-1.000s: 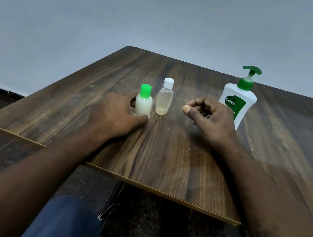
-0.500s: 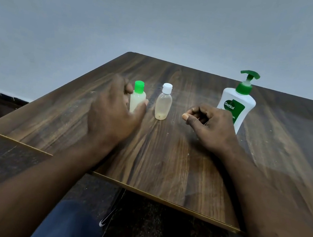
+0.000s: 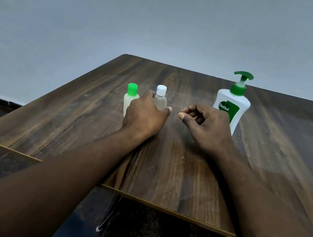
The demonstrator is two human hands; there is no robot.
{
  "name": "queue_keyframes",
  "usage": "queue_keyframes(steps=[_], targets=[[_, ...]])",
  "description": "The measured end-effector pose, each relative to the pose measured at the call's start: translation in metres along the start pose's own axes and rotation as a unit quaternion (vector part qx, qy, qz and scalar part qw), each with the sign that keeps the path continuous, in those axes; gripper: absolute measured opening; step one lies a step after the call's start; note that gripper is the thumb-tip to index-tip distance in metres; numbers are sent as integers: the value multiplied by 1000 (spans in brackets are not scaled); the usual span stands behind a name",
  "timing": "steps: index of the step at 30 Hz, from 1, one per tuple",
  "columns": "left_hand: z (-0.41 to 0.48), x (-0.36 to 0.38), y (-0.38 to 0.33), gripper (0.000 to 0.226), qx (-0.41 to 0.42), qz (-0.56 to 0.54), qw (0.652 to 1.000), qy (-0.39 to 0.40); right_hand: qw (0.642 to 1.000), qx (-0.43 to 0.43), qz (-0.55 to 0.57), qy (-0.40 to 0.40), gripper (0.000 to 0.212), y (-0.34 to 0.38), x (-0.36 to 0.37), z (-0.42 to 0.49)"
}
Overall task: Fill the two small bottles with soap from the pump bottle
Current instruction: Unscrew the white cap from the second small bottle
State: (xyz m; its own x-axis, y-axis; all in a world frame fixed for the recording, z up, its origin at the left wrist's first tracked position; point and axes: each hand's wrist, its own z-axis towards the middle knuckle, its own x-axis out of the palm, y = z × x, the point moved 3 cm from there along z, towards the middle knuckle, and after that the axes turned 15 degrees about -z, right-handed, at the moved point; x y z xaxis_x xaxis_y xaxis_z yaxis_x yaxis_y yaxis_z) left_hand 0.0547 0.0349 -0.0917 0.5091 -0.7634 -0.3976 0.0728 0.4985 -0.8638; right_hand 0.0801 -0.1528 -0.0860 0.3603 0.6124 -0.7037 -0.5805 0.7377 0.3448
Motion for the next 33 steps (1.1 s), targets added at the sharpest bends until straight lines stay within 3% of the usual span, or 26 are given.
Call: queue_keyframes(steps=[4, 8, 11, 14, 20, 24, 29, 33], targets=[[7, 8, -1, 46, 22, 25, 999, 11, 1000, 1, 11, -23, 17, 0, 0, 1], [8, 20, -5, 54, 91, 21, 990, 108, 996, 29, 46, -68, 29, -3, -3, 2], [12, 26, -8, 35, 128, 20, 975, 182, 992, 53, 68, -90, 30, -1, -6, 3], [16, 29, -18, 43, 199, 59, 952, 225, 989, 83, 76, -99, 28, -1, -7, 2], [33, 48, 0, 53, 275, 30, 933, 230, 978, 119, 115, -128, 26, -3, -6, 6], [34, 55, 2, 75, 284, 73, 926, 240, 962, 183, 164, -119, 18, -6, -7, 7], [28, 51, -1, 57, 298, 85, 918, 247, 959, 169, 192, -119, 18, -5, -5, 7], [30, 52, 3, 58, 302, 55, 914, 264, 968, 122, 201, -85, 20, -2, -8, 5]])
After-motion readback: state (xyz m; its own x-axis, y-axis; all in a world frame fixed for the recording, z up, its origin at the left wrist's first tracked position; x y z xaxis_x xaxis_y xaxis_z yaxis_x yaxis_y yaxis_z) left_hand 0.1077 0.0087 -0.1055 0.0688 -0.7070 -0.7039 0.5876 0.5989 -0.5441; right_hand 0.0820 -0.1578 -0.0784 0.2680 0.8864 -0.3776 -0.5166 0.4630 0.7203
